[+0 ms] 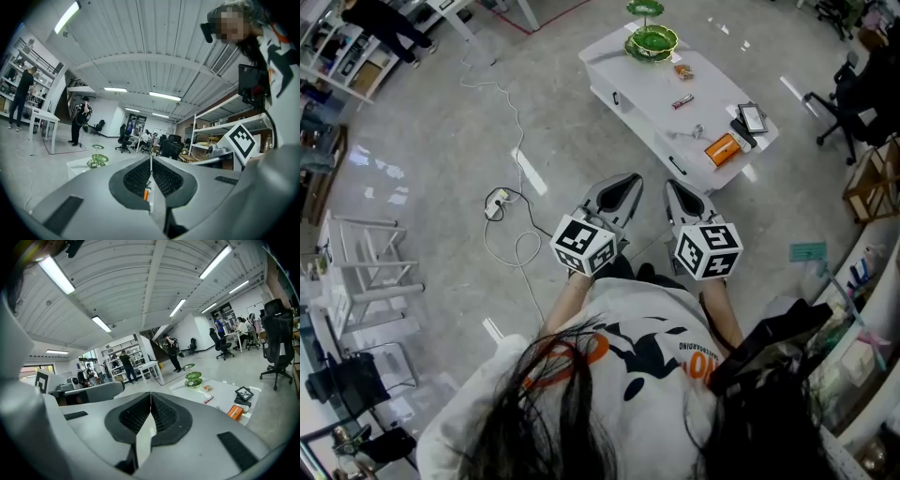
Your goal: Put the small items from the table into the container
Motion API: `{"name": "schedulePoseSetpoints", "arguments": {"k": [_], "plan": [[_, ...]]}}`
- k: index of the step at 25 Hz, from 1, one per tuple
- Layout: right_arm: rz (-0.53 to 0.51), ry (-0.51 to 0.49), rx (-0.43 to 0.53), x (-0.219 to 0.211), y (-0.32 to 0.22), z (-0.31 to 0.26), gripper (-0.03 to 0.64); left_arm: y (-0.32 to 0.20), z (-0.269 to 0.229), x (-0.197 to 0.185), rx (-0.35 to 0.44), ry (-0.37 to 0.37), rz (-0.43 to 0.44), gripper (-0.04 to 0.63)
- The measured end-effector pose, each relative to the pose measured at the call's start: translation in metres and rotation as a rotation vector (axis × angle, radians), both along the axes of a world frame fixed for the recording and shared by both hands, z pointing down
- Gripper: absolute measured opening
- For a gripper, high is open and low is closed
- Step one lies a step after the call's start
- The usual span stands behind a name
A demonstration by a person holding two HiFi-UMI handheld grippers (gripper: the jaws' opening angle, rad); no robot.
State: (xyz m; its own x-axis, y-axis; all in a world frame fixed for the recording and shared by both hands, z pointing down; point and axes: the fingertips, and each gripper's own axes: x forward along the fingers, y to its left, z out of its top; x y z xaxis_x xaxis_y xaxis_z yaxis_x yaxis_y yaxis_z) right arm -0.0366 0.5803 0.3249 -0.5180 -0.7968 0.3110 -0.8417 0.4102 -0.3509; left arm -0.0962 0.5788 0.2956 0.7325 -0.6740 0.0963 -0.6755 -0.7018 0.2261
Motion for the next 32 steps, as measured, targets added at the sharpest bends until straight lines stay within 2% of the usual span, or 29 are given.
{"name": "schedulePoseSetpoints", "arguments": {"k": [7,13,20,27,32], "plan": [[0.013,-0.020,-0.026,0.016,-0.023,0.011,0.017,-0.021,0.008,0.012,-0.027,-0.020,0.009,0.009],[0.036,-0.025,-0.043,0.017,-0.059,0.022,0.017,-0.057,0.018,0.007,-0.043,-0.026,0.021,0.009],[0.102,-0.005,-0.067,0.018,-0.129,0.031,0.017,-0.142,0.028,0.003,-0.056,-0.028,0.077,0.009],[0.212,-0.020,-0.112,0.013,-0.213,0.049,0.017,-0.238,0.039,-0.005,-0.074,-0.057,0.173,0.009],[0.327,-0.024,-0.161,0.023,-0.268,0.070,0.017,-0.299,0.050,-0.013,-0.084,-0.084,0.243,0.009]]}}
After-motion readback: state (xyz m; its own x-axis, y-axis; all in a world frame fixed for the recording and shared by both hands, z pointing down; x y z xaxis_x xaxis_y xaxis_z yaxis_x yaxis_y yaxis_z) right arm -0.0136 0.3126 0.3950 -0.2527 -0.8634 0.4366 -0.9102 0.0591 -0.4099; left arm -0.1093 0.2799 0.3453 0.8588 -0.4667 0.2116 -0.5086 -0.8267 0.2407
